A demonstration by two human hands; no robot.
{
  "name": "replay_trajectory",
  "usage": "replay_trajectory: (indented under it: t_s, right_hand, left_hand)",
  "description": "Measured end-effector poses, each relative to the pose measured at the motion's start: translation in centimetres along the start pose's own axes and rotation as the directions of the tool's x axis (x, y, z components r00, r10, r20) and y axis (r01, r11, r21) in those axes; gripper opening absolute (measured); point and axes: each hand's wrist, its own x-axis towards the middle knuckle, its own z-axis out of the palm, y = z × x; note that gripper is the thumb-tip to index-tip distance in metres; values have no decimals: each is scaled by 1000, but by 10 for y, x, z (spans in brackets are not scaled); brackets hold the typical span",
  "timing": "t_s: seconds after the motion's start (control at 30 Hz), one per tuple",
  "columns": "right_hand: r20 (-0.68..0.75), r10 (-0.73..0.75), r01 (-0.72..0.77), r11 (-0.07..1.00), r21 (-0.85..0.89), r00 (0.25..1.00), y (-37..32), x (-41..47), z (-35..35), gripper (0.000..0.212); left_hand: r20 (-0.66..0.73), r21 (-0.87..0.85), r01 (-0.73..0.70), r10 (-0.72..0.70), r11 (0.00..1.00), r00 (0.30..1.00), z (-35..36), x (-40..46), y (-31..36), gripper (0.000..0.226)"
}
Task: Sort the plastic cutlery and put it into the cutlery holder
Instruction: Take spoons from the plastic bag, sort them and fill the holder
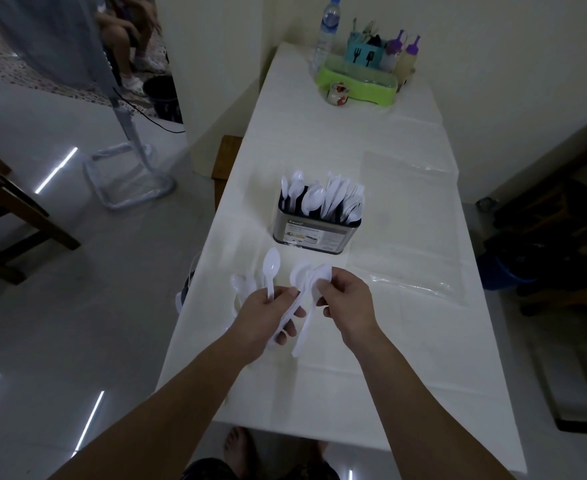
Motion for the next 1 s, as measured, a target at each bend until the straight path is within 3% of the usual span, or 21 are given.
replay_trajectory:
  t_s: [0.33, 0.5, 0.6, 0.7, 0.83, 0.9, 1.0]
  right_hand:
    - [-18, 41, -42, 999, -24, 999, -3, 3, 10, 10]
    - [118, 41, -38, 999, -25, 992, -3, 3, 5, 16]
    - [88, 31, -23, 996, -86, 996, -2, 2, 5, 19]
    - [41, 3, 2, 992, -124, 999, -2, 1, 6, 21]
    - [48, -9, 15, 993, -116, 999, -5, 1, 1, 18]
    - [70, -23, 30, 993, -110, 997, -7, 0, 1, 18]
    - [61, -41, 46, 995, -91, 997, -9, -2, 5, 18]
  left_hand:
    - [43, 91, -19, 15, 996, 999, 0, 2, -4, 32]
    - [106, 159, -38, 22, 986, 994, -1, -1, -2, 36]
    - [118, 153, -18, 0, 988, 993, 0, 1, -4, 40]
    - [69, 181, 24, -37, 983, 997, 1, 4, -7, 48]
    - [0, 136, 158, -160, 978, 987, -1, 7, -10, 77]
    - [33, 162, 159, -166, 974, 986, -2, 7, -11, 83]
    - [202, 166, 128, -160, 978, 966, 3, 5, -10, 85]
